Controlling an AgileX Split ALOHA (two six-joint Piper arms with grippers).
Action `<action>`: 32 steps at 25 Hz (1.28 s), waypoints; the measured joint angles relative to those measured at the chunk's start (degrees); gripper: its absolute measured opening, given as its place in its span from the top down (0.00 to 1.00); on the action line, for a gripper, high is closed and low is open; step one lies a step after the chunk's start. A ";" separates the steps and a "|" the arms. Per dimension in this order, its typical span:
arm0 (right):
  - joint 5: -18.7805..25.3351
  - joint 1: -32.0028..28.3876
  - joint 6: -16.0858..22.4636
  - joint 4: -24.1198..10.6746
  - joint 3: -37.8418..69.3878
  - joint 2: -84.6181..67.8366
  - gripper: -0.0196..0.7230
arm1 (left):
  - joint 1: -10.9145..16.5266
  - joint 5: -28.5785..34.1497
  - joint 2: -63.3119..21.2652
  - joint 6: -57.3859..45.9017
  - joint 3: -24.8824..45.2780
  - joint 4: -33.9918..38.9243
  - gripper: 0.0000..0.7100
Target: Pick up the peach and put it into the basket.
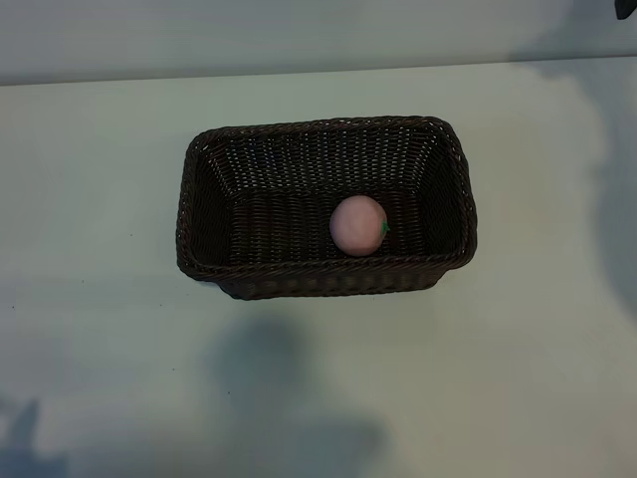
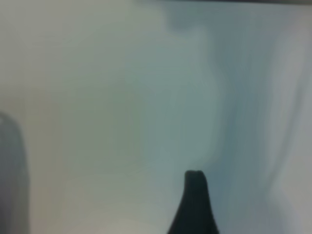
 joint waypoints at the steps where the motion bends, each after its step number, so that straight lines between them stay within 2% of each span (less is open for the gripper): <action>1: 0.00 0.00 -0.05 0.06 0.96 -1.24 0.22 | 0.00 0.00 0.00 0.00 0.00 0.00 0.18; 8: -0.06 0.00 -0.06 0.06 11.22 -18.59 0.22 | 0.00 0.00 0.00 0.00 0.00 0.00 0.18; 16: 0.07 0.00 -0.11 -0.31 26.46 -48.37 0.22 | 0.00 0.00 0.00 0.06 0.00 0.00 0.18; 23: 1.78 0.00 1.34 0.37 30.72 -72.12 0.22 | 0.00 0.00 0.00 0.06 0.00 0.00 0.18; 26: 2.38 0.00 2.77 1.19 31.03 -78.50 0.22 | 0.00 0.00 0.00 0.06 0.00 0.00 0.18; 32: 1.20 0.00 2.44 1.08 36.54 -89.78 0.22 | 0.00 0.00 0.00 0.06 0.00 0.00 0.18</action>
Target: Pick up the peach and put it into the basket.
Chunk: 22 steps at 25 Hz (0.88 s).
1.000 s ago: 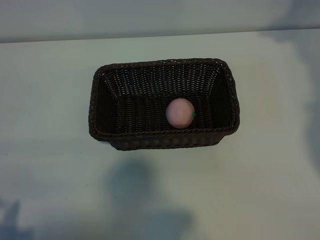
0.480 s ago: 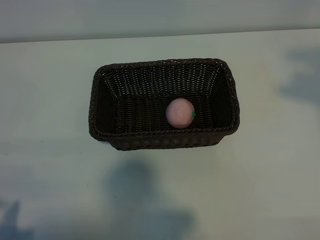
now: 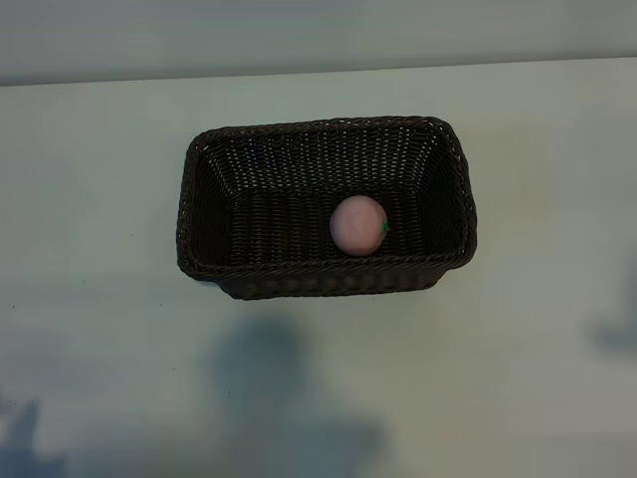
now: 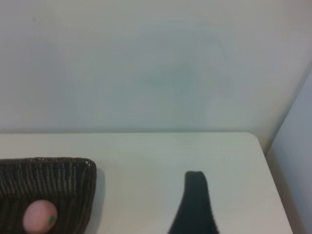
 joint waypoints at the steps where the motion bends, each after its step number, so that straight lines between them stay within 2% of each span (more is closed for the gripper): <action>1: -0.20 0.00 -0.04 0.00 1.34 -1.40 0.22 | 0.00 0.00 0.00 0.00 0.00 0.00 0.18; 11: -0.30 0.00 -0.68 0.00 19.13 -16.15 0.22 | 0.00 0.00 0.00 0.00 0.00 0.00 0.18; 22: -0.30 0.00 -1.05 0.00 31.01 -26.14 0.22 | 0.00 0.00 0.00 -0.06 0.00 0.00 0.18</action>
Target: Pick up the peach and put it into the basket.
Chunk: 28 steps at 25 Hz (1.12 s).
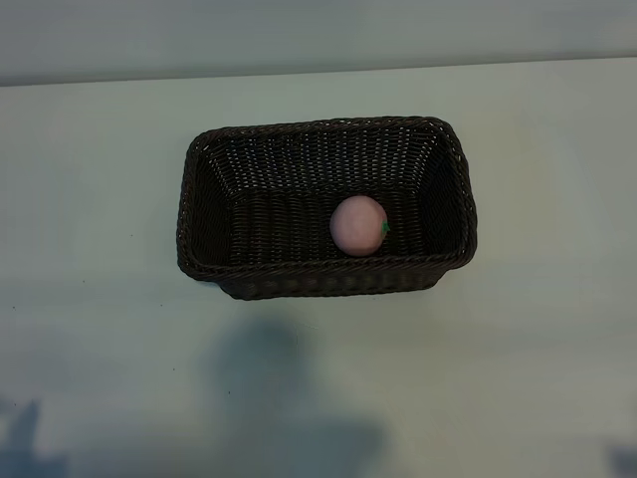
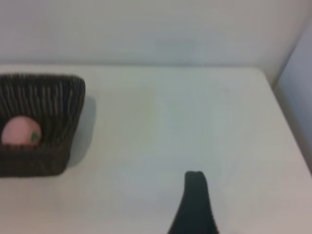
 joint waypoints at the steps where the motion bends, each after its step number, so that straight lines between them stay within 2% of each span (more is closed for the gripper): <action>1: 0.00 0.00 -0.13 0.00 0.68 0.00 0.22 | 0.00 0.00 0.00 -0.05 0.00 0.00 0.18; 10: -0.11 0.00 -3.42 0.06 8.24 0.00 0.22 | 0.00 0.00 0.00 -0.05 0.00 0.00 0.18; 21: -2.64 0.00 -3.66 0.25 16.95 0.00 0.22 | 0.00 0.00 0.00 -0.05 0.00 0.00 0.18; 28: -4.44 0.00 -3.66 0.64 17.14 0.00 0.22 | 0.00 0.00 0.00 0.00 0.00 0.00 0.18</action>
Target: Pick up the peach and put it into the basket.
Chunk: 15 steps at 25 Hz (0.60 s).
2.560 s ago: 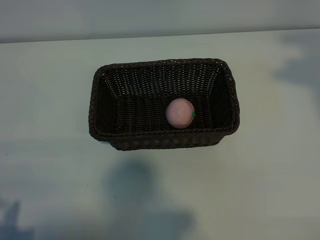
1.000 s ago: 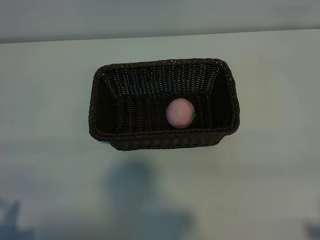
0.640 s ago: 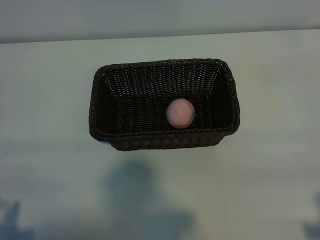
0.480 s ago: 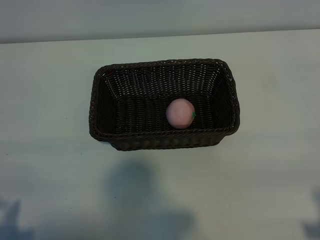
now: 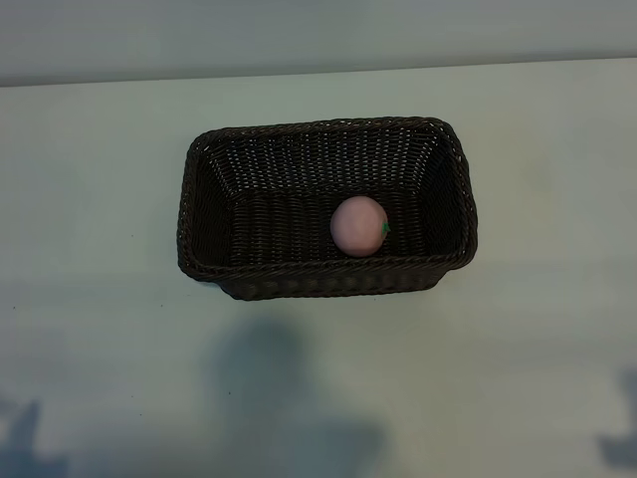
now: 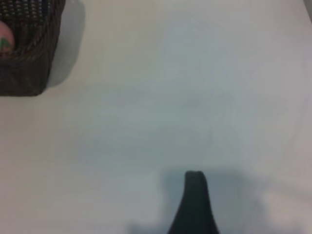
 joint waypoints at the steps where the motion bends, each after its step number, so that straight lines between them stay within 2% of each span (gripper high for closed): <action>1: 0.00 0.00 0.00 0.05 0.00 0.00 0.22 | 0.00 0.00 0.00 0.00 0.00 0.00 0.18; 15: -4.47 0.00 1.12 2.74 2.18 0.00 0.22 | 0.00 0.00 0.00 0.07 0.00 0.00 0.18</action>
